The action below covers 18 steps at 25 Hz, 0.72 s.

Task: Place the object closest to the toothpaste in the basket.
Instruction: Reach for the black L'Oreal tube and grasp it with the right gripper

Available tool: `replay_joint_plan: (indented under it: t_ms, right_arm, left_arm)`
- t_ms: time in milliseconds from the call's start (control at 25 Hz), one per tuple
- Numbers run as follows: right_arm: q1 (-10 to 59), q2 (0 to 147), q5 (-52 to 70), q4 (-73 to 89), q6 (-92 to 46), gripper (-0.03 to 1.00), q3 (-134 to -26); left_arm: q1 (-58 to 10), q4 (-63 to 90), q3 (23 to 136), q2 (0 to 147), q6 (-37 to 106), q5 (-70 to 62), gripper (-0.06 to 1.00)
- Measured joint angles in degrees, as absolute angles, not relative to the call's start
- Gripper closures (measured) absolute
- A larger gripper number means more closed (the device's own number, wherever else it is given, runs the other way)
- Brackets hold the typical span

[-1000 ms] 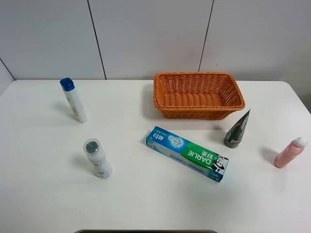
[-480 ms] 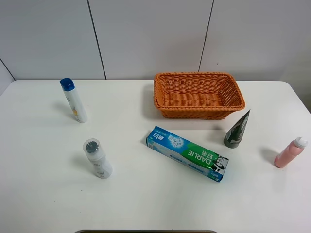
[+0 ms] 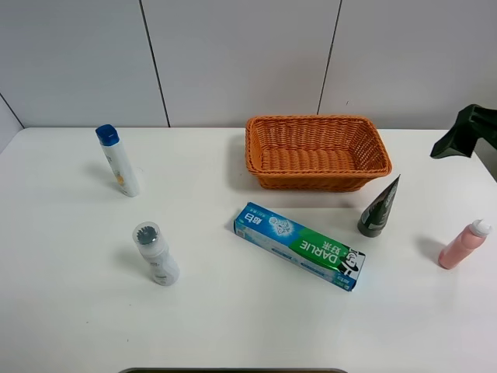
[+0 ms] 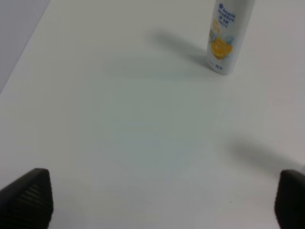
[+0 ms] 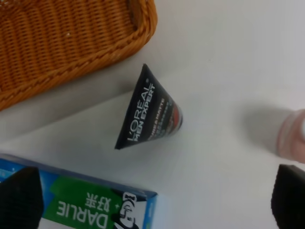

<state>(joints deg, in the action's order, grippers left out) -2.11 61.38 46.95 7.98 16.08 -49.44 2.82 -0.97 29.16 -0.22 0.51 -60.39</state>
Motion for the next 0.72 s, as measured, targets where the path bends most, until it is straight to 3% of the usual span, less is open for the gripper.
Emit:
replay_joint_plan:
  t_ms: [280, 720]
  right_arm:
    - [-2.11, 69.76, 43.43, 12.30, 16.65, -0.02, -52.01]
    - [-1.96, 79.71, 48.02, 14.15, 22.22, -0.02, -61.52]
  left_arm:
    - [2.82, -0.97, 29.16, -0.22, 0.51, -60.39, 0.00]
    - [2.82, -0.97, 29.16, -0.22, 0.51, -60.39, 0.00]
